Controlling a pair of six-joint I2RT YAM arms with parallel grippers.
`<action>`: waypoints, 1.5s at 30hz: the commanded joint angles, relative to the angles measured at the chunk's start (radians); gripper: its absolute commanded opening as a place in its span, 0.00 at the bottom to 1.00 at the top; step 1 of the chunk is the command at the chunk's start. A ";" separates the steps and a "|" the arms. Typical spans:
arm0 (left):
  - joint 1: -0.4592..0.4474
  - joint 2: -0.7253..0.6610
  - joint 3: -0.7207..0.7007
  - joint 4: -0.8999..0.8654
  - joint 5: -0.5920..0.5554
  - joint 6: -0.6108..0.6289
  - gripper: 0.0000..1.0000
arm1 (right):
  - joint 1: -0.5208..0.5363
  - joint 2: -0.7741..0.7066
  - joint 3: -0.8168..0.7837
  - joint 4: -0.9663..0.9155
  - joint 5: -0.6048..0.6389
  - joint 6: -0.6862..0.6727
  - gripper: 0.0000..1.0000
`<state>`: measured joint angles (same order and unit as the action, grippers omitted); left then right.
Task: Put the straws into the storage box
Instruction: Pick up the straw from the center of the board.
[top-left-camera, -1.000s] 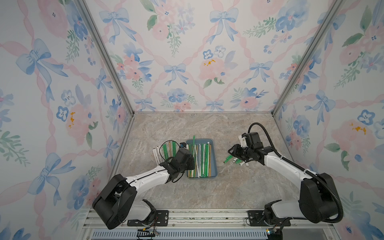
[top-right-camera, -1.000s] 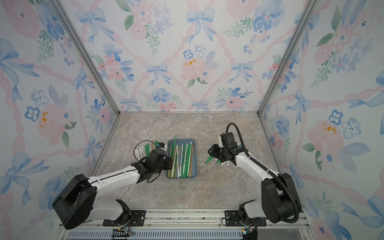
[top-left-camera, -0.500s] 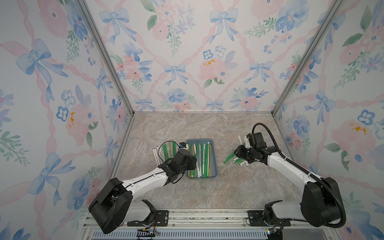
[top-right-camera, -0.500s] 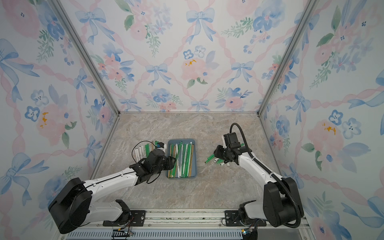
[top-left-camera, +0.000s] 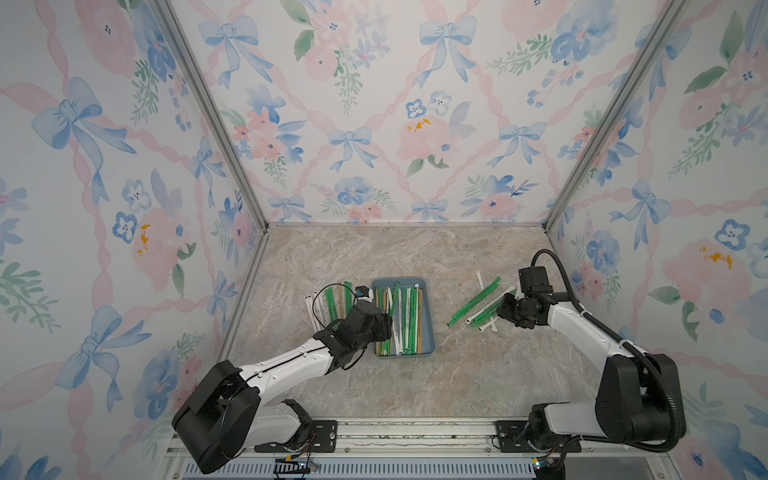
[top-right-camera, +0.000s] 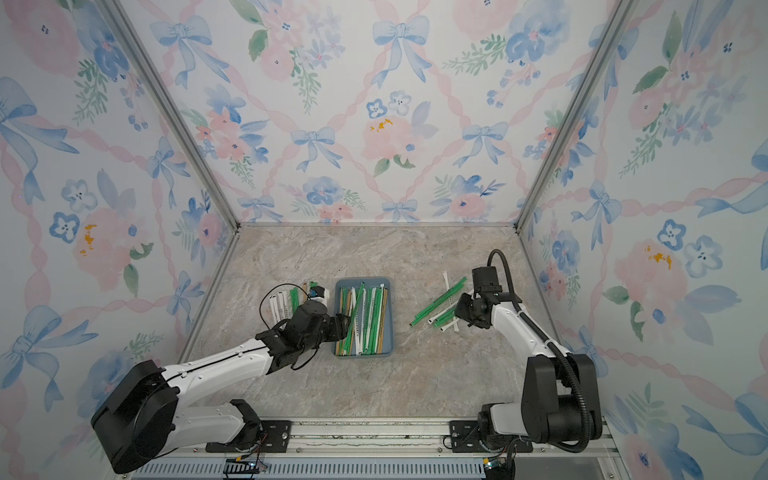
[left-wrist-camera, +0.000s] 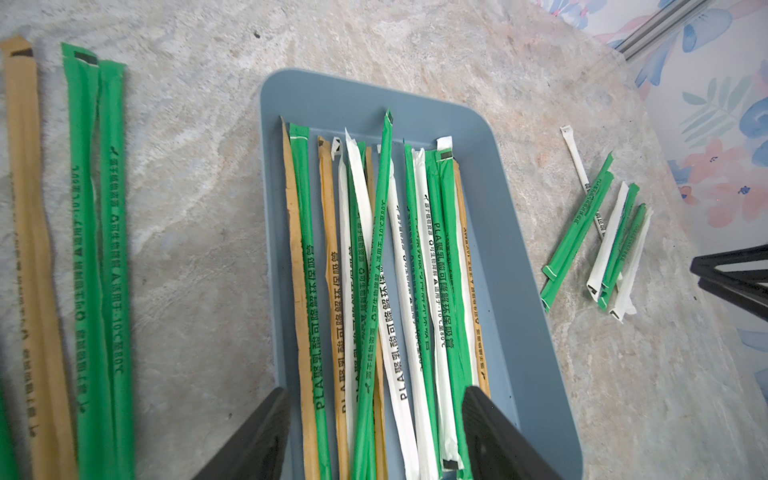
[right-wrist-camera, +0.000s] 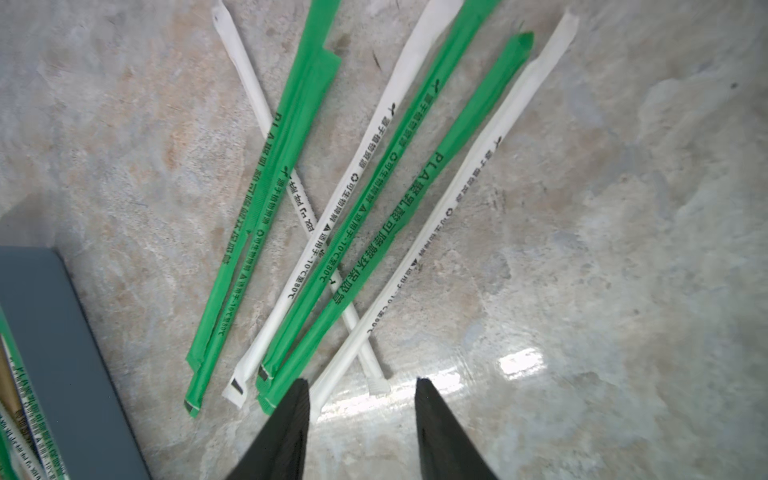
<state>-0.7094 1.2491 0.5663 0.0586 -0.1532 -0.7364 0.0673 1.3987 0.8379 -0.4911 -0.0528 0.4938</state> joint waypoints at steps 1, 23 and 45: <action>-0.006 -0.021 -0.018 0.003 -0.020 0.003 0.69 | -0.005 0.045 -0.023 0.034 -0.047 0.015 0.44; -0.006 -0.030 -0.036 0.003 -0.028 0.010 0.69 | -0.071 0.197 0.025 0.081 -0.043 0.027 0.38; -0.006 -0.030 -0.038 0.003 -0.031 0.013 0.69 | -0.090 0.194 0.018 0.007 -0.048 -0.023 0.13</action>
<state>-0.7097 1.2247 0.5392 0.0582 -0.1612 -0.7364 -0.0189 1.6142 0.8600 -0.4232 -0.0975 0.4919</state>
